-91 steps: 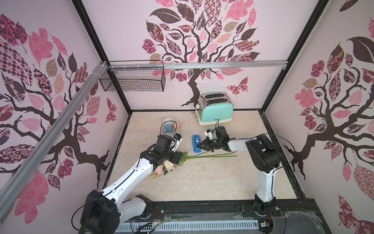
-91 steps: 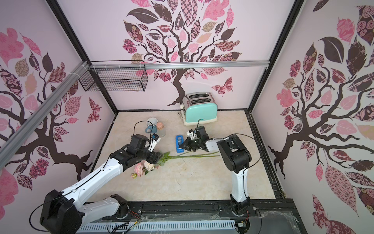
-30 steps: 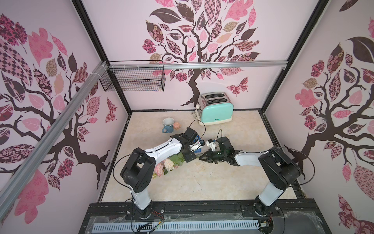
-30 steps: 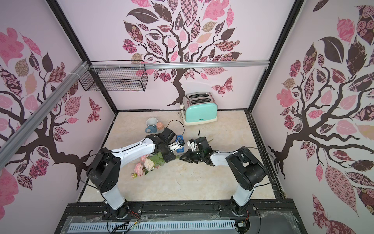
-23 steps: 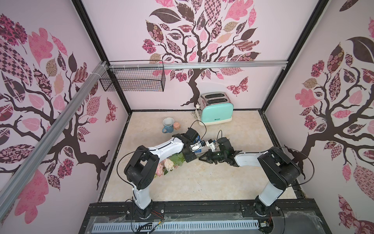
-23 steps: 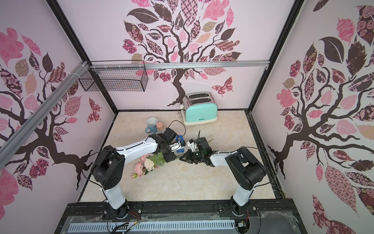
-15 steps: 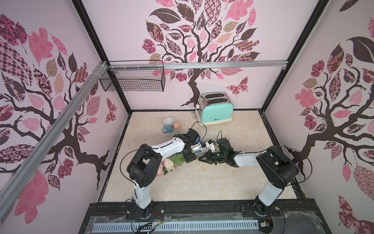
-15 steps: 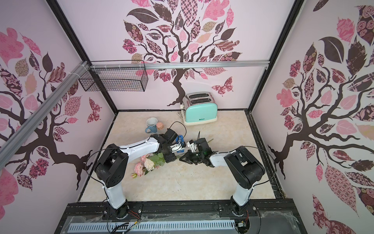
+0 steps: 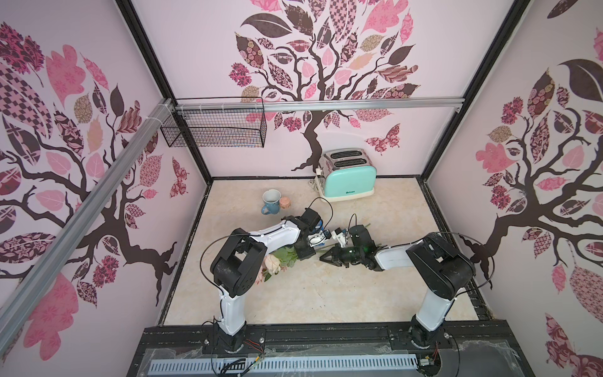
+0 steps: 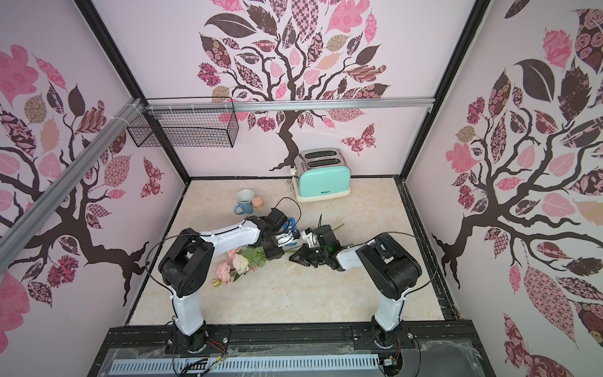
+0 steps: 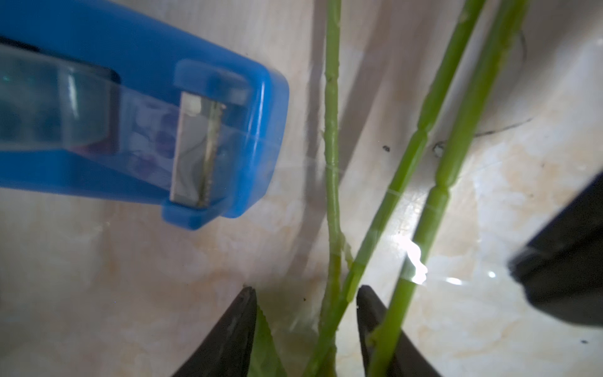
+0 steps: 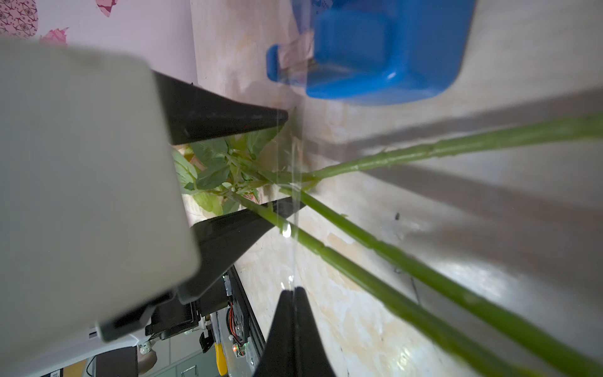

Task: Wrap bouquets with tape
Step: Stick the tape to the bouquet.

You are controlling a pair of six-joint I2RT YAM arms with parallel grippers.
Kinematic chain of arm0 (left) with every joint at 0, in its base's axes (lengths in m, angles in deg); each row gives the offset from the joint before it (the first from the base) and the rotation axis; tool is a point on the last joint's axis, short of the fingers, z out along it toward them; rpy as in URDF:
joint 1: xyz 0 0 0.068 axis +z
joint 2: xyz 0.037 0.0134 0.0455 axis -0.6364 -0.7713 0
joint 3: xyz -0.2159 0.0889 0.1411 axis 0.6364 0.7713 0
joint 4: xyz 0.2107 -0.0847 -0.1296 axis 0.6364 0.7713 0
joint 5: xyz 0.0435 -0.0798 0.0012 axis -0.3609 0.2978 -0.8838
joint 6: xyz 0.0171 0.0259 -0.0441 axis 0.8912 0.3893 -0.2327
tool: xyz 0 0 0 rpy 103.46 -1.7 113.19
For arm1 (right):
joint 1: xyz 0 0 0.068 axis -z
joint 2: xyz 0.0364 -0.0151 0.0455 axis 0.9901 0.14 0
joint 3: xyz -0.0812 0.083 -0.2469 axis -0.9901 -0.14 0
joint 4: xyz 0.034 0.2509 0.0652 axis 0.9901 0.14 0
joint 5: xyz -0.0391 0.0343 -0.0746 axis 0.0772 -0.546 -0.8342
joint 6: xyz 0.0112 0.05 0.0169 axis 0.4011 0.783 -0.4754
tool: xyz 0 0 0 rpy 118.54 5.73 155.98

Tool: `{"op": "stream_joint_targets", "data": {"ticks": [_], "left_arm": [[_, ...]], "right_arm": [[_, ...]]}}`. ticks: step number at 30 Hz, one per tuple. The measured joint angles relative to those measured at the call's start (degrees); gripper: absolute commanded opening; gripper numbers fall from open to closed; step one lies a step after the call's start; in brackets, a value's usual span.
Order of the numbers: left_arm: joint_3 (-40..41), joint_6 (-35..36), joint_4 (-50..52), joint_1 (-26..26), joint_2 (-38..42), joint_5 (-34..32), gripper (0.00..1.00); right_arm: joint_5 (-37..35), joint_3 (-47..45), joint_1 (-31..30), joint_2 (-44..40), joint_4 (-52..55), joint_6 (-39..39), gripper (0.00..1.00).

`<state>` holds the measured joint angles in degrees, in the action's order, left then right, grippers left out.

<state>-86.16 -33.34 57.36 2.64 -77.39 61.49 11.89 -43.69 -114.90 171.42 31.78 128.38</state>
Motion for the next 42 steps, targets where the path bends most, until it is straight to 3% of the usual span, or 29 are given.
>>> {"op": "stream_joint_targets", "data": {"ticks": [7, 11, 15, 29, 42], "left_arm": [[0.0, 1.05, 0.26, 0.0, -0.22, 1.36, 0.32], [0.0, 2.23, 0.48, 0.0, -0.59, 1.97, 0.19], [0.02, 3.34, 0.48, 0.0, -0.59, 2.45, 0.0], [0.0, 3.8, 0.68, 0.63, -0.02, 5.27, 0.0], [0.0, 3.08, 1.07, 2.54, 2.21, 11.87, 0.0]], "right_arm": [[-0.17, -0.59, 0.0, 0.5, -1.55, 0.02, 0.0], [-0.22, -0.87, 0.02, 0.68, -2.08, 0.04, 0.0], [-0.2, -0.98, 0.0, 0.68, -2.4, 0.02, 0.0], [-1.29, -1.88, 0.0, 2.58, -5.07, -1.16, 0.0], [-7.39, -4.26, -0.55, 2.58, -11.13, -5.66, 0.0]]}}
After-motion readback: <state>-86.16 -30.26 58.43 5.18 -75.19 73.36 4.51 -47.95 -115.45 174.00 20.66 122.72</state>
